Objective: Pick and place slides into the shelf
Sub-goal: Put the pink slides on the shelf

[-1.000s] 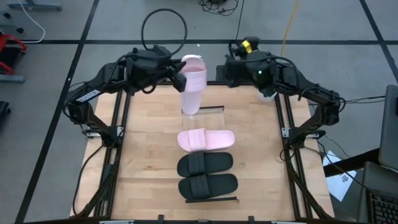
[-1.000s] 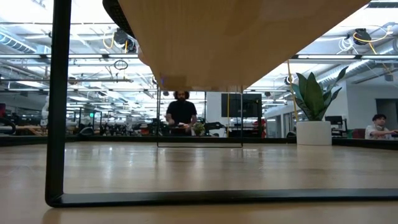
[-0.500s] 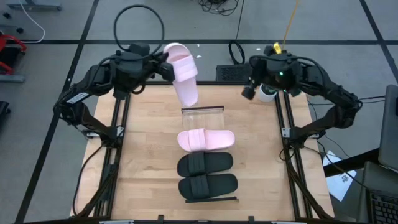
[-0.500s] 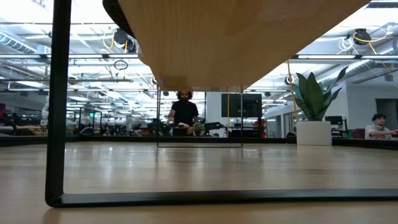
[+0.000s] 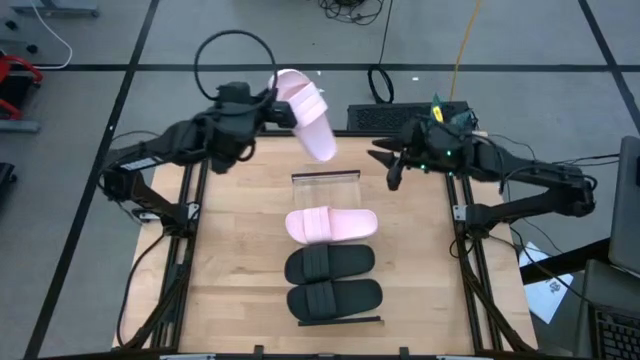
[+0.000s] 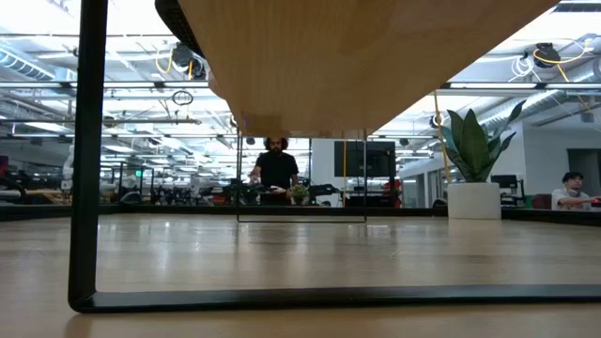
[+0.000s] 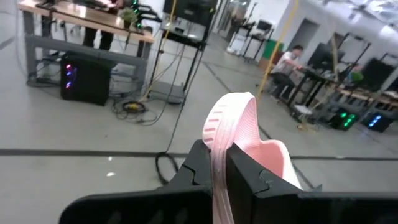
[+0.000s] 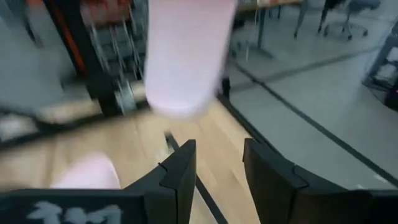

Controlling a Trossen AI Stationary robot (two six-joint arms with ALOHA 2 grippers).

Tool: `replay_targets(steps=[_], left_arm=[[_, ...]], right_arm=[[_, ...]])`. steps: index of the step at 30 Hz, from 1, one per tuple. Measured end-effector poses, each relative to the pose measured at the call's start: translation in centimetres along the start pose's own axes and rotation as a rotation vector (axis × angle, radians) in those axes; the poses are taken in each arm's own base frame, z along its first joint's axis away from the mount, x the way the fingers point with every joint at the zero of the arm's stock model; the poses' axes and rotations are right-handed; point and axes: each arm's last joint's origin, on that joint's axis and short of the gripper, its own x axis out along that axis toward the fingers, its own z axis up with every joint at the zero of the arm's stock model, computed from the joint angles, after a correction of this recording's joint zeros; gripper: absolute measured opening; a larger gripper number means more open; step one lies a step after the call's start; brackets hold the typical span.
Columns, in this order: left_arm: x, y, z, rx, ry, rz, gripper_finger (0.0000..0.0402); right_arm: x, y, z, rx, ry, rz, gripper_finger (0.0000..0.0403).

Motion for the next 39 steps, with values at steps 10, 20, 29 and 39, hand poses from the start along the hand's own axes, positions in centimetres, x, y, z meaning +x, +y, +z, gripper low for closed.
replay_targets(steps=[10, 20, 29, 39], left_arm=[[2.9, -1.1, -2.2, -0.124, -0.113, -0.219, 0.0006], [2.5, -1.7, -4.8, -0.278, -0.177, -0.187, 0.0006], [1.4, -3.0, -6.7, -0.355, -0.224, -0.140, 0.0005], [1.2, -3.6, -7.9, -0.341, -0.223, -0.129, 0.0004]], right_arm=[[-1.0, -0.7, -3.6, 0.234, -0.359, 0.071, 0.0125], [-3.8, -1.0, -3.9, 0.313, -0.618, 0.284, 0.0125], [-4.1, -0.4, -2.9, 0.504, -0.680, 0.564, 0.0125], [-0.7, -1.0, -2.8, 0.779, -0.620, 0.708, 0.0126]])
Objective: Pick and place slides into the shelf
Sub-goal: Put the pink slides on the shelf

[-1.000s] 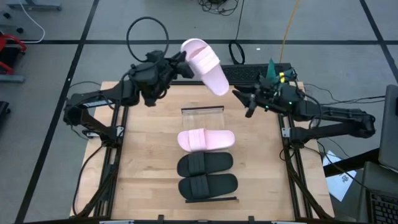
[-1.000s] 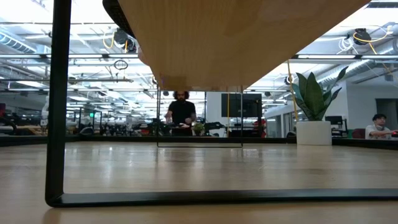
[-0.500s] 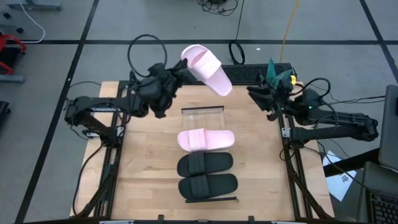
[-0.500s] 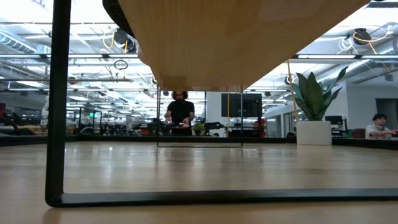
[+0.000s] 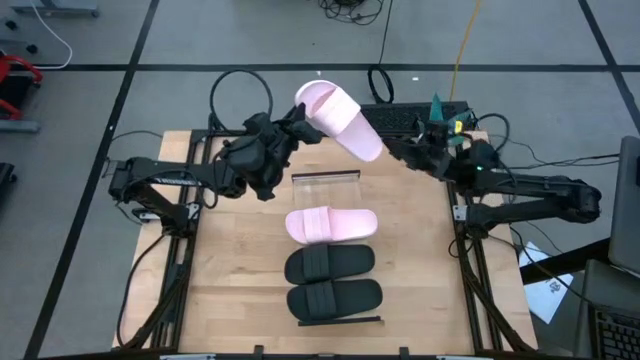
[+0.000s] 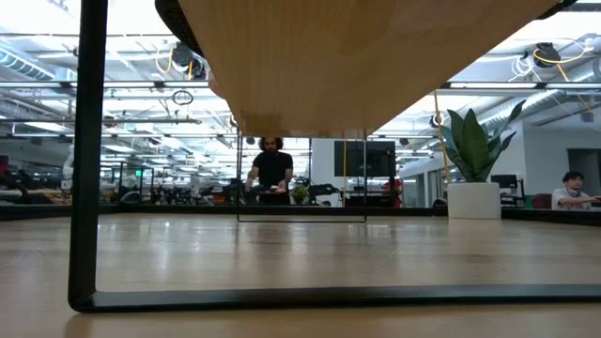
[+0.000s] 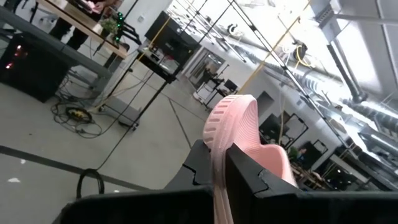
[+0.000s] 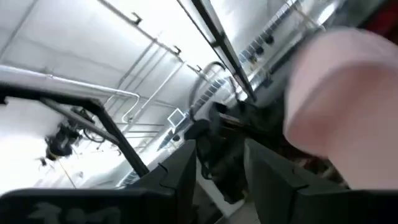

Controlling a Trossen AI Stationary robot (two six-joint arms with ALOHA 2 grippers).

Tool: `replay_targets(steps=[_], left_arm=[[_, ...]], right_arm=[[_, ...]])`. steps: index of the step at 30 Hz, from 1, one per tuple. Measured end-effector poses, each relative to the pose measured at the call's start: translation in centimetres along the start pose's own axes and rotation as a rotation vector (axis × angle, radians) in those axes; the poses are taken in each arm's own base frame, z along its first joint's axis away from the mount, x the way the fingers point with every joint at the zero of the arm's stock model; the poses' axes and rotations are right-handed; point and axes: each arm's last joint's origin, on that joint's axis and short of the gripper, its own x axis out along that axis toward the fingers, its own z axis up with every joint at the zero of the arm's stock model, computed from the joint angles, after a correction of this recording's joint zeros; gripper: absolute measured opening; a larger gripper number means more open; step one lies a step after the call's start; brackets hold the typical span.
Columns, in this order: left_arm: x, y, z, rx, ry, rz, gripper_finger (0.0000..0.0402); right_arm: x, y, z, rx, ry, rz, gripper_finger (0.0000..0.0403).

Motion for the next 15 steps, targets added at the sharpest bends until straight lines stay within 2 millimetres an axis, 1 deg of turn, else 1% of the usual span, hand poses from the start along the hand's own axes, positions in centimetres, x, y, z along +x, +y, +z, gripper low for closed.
replay_targets(steps=[3, 9, 12, 15], left_arm=[[0.0, 0.0, -0.2, 0.008, 0.004, -0.001, 0.0004], [-0.2, -0.1, -0.3, 0.015, 0.002, 0.007, 0.0004], [-0.2, -0.1, -0.3, 0.025, 0.003, 0.008, 0.0004], [-0.2, 0.0, -0.3, 0.027, 0.002, 0.010, 0.0004]], right_arm=[[0.5, -1.3, -0.3, 0.071, 0.019, -0.018, 0.0126], [1.1, -3.1, -0.5, 0.164, -0.007, -0.027, 0.0126], [1.3, -3.9, -0.6, 0.191, -0.006, -0.054, 0.0126], [1.4, -4.4, -0.6, 0.200, -0.016, -0.062, 0.0126]])
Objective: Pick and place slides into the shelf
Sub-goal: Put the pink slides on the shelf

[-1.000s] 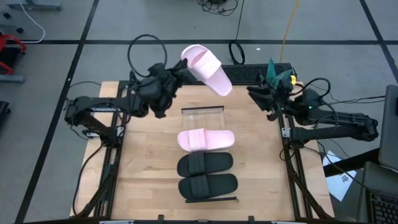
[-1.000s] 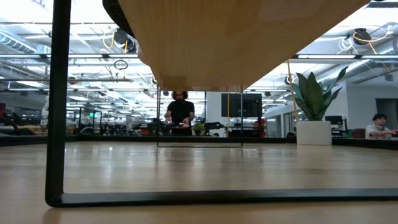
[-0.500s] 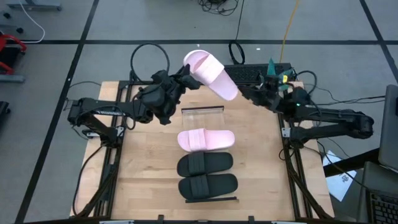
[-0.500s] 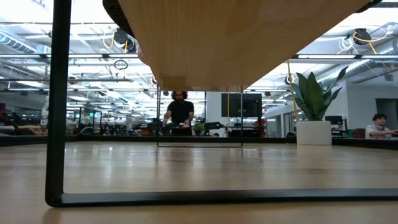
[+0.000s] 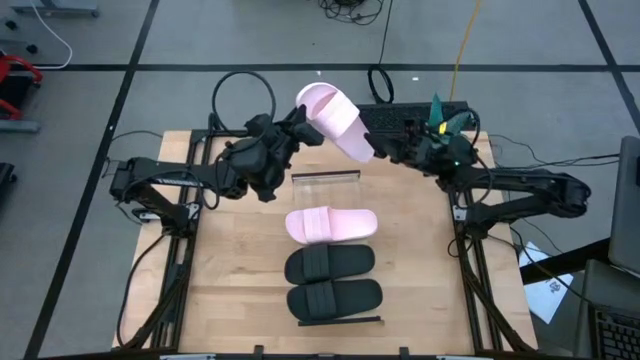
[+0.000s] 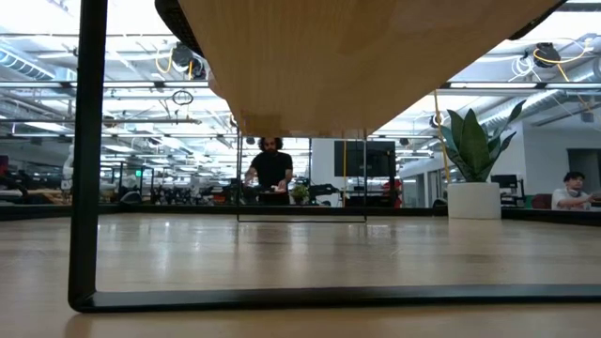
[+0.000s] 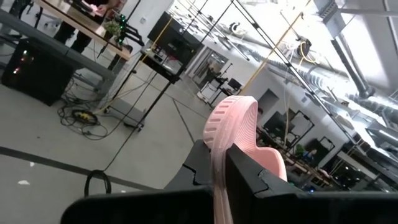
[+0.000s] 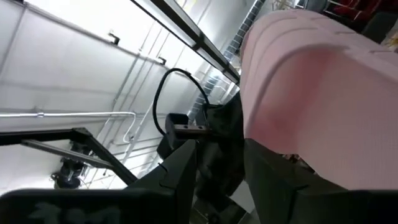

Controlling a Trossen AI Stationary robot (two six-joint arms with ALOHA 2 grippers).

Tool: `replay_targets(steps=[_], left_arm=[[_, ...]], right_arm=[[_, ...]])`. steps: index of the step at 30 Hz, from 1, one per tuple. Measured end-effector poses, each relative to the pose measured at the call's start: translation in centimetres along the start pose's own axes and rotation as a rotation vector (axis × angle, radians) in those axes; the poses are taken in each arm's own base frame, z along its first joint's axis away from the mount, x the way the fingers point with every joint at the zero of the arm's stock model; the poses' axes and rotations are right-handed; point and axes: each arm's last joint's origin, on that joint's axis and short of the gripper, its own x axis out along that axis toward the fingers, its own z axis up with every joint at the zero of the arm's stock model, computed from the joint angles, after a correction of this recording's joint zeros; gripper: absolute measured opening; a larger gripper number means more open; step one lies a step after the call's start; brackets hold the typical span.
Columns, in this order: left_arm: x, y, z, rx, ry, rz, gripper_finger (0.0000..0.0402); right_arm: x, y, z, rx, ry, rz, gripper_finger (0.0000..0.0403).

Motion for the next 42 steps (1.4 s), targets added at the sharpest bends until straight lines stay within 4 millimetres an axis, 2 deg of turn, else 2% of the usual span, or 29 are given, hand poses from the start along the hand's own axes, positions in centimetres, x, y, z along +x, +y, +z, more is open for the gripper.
replay_targets(steps=[10, 24, 42], left_arm=[[0.5, -0.2, -2.4, 0.052, 0.001, 0.006, 0.0004], [-0.2, -0.6, -1.8, 0.095, -0.017, 0.004, 0.0004], [-0.2, -0.7, -1.9, 0.044, -0.001, -0.040, 0.0004]], right_arm=[[1.0, 0.0, 0.6, -0.080, -0.006, -0.079, 0.0126], [0.9, -0.7, 0.9, -0.113, 0.006, -0.145, 0.0126], [0.8, -1.2, 1.4, -0.148, -0.052, -0.197, 0.0126]])
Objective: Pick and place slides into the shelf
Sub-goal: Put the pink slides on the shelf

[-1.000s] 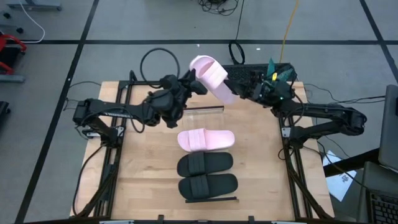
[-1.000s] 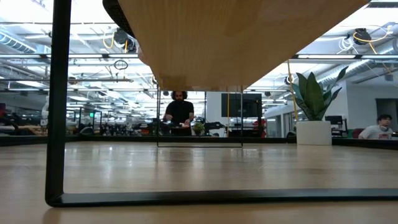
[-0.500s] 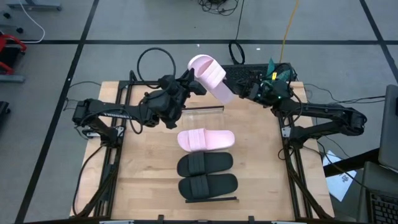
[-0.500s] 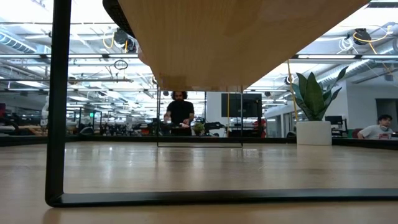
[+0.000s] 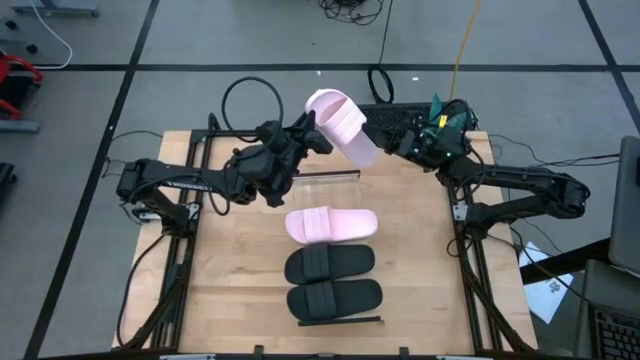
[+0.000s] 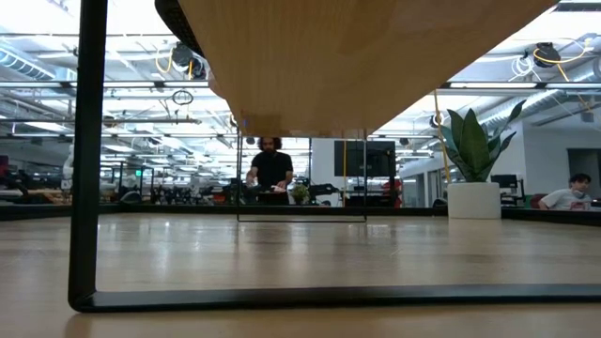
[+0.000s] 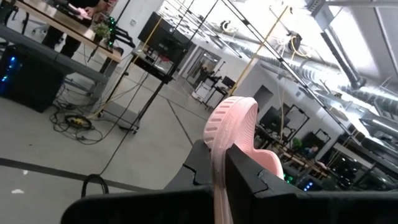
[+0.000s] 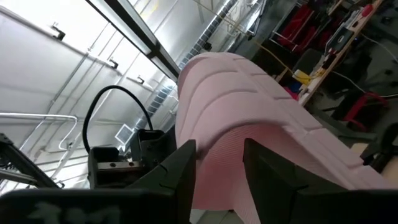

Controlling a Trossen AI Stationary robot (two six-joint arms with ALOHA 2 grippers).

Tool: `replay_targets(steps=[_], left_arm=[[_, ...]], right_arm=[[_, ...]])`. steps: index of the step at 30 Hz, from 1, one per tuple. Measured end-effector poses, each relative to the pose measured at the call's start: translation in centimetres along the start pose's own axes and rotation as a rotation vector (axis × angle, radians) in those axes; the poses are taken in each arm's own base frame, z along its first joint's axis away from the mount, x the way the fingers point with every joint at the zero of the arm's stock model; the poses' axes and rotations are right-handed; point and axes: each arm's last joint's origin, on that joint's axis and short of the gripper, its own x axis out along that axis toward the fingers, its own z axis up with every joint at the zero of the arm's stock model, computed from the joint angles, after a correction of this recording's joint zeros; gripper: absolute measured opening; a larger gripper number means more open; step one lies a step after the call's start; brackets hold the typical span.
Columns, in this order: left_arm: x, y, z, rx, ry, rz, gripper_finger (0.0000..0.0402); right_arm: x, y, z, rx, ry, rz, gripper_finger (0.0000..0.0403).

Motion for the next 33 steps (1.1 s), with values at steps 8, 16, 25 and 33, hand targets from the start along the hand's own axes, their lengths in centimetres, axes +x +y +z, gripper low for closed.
replay_targets(steps=[8, 16, 25, 33], left_arm=[[0.1, 0.0, -0.5, -0.002, 0.011, -0.005, 0.0004], [0.3, -0.1, -1.6, -0.004, 0.008, 0.007, 0.0004], [0.8, 0.0, -2.9, -0.008, 0.001, 0.010, 0.0004], [0.8, -0.1, -2.7, 0.003, -0.009, 0.016, 0.0003]], right_arm=[[0.0, 0.0, 0.1, 0.002, -0.021, -0.010, 0.0126], [0.4, -0.9, -0.4, 0.040, -0.008, -0.035, 0.0126], [0.7, -1.5, -0.8, 0.055, 0.014, -0.042, 0.0106], [0.7, -1.2, -0.8, 0.033, 0.045, -0.004, 0.0022]])
